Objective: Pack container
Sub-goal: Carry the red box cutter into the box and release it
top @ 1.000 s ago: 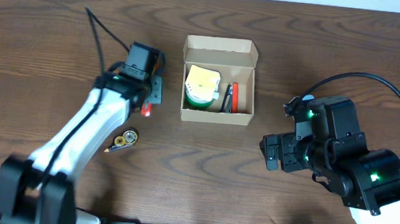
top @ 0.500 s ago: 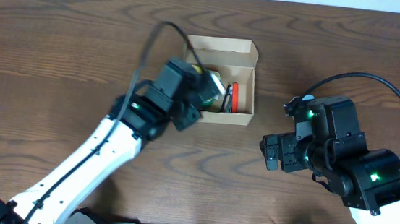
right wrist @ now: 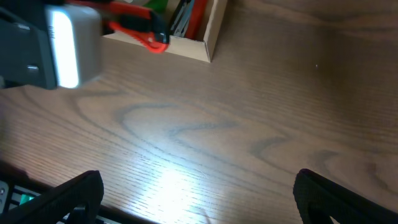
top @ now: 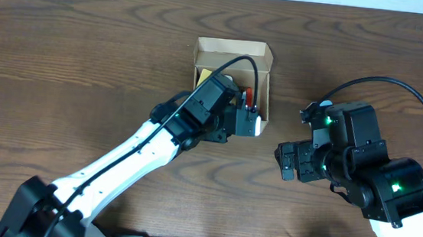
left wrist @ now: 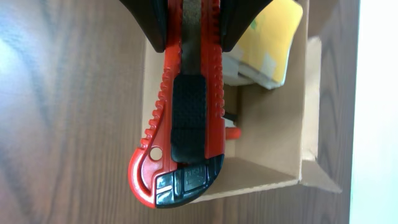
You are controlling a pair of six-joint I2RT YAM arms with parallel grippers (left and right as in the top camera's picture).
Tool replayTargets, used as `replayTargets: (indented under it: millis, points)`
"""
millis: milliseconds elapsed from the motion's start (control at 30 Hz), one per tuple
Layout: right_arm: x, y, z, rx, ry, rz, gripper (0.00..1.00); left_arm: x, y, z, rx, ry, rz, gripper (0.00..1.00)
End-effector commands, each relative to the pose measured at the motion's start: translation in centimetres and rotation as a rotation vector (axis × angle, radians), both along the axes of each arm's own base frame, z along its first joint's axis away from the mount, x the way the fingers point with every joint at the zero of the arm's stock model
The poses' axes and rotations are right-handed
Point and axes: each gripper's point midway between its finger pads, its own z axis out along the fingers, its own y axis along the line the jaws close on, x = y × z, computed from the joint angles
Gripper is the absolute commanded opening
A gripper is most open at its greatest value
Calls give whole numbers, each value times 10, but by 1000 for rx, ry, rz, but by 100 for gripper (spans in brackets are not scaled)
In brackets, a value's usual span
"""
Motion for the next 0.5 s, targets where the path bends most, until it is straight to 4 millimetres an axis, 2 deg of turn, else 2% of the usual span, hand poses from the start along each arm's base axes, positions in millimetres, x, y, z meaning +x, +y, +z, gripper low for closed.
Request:
replayTargets:
  millis: [0, 100, 267, 467]
  points:
    - [-1, 2, 1, -1, -3, 18, 99, 9, -6, 0, 20, -61, -48, 6]
    - [-1, 2, 1, -1, -3, 18, 99, 14, -9, -3, 14, -70, -46, 6]
    - [-1, 2, 1, -1, -3, 18, 99, 20, -4, -9, 42, -77, -5, 6]
    - [-1, 2, 1, -1, -3, 18, 99, 21, -5, -11, 33, -65, 10, 7]
